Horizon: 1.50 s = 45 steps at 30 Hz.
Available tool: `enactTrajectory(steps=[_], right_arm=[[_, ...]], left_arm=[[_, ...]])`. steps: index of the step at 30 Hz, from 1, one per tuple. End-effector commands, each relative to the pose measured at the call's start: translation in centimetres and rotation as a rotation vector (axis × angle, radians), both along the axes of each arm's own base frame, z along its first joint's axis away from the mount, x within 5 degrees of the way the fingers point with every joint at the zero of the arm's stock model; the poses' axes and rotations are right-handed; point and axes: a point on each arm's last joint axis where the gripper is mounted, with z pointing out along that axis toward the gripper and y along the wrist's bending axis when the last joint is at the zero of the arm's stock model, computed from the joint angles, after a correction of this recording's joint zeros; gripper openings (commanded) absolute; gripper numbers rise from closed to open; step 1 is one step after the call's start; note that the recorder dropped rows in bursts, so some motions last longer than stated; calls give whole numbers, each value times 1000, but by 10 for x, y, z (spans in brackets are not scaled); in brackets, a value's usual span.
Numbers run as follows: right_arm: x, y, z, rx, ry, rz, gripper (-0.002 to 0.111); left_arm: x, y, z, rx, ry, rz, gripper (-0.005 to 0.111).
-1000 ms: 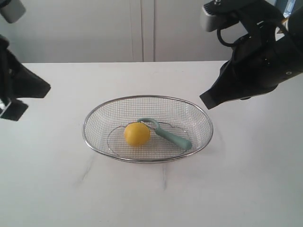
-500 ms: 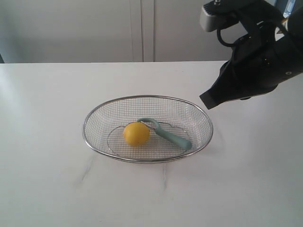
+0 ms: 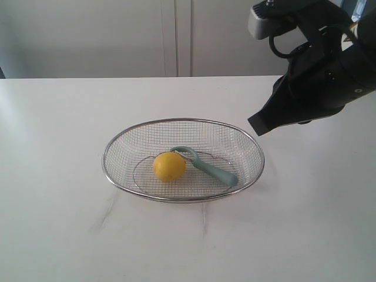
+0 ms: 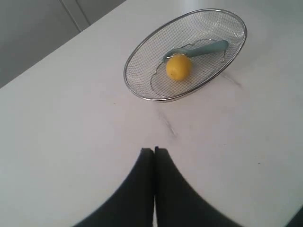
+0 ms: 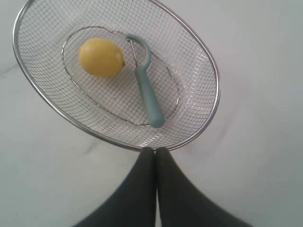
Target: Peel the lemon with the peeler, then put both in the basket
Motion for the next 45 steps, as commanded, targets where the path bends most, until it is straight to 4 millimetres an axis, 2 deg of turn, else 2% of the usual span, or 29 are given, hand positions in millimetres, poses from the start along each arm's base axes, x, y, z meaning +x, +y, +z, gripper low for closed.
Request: enactTrajectory(steps=[1, 6, 9, 11, 13, 16, 20, 24, 28, 31, 39, 45], right_arm=[[-1, -1, 2, 4, -11, -4, 0], [-1, -1, 2, 4, -11, -4, 0], [-1, -1, 2, 4, -11, -4, 0], [-1, -1, 2, 4, -11, -4, 0], [-1, -1, 2, 4, -11, -4, 0], [-1, -1, 3, 5, -13, -4, 0], [-1, -1, 3, 5, -13, -4, 0], [-1, -1, 3, 5, -13, -4, 0], [-1, -1, 3, 5, -13, -4, 0], [-1, -1, 3, 5, -13, -4, 0], [-1, -1, 3, 7, -15, -4, 0], [-1, -1, 3, 7, -15, -4, 0]], left_arm=[[-1, 1, -2, -4, 12, 2, 0], [-1, 1, -2, -6, 9, 2, 0], [1, -7, -1, -166, 60, 23, 0], [19, -13, -3, -265, -70, 45, 0], [41, -20, -17, -356, -198, 81, 0], [67, -24, -65, -436, -271, 169, 0], [80, -19, -132, -481, -237, 308, 0], [80, -13, -162, -515, -226, 385, 0], [74, -5, -179, -598, -269, 456, 0], [70, 0, -178, -654, -302, 507, 0], [60, 8, -187, -610, -277, 632, 0], [54, 6, -199, -521, -201, 631, 0]])
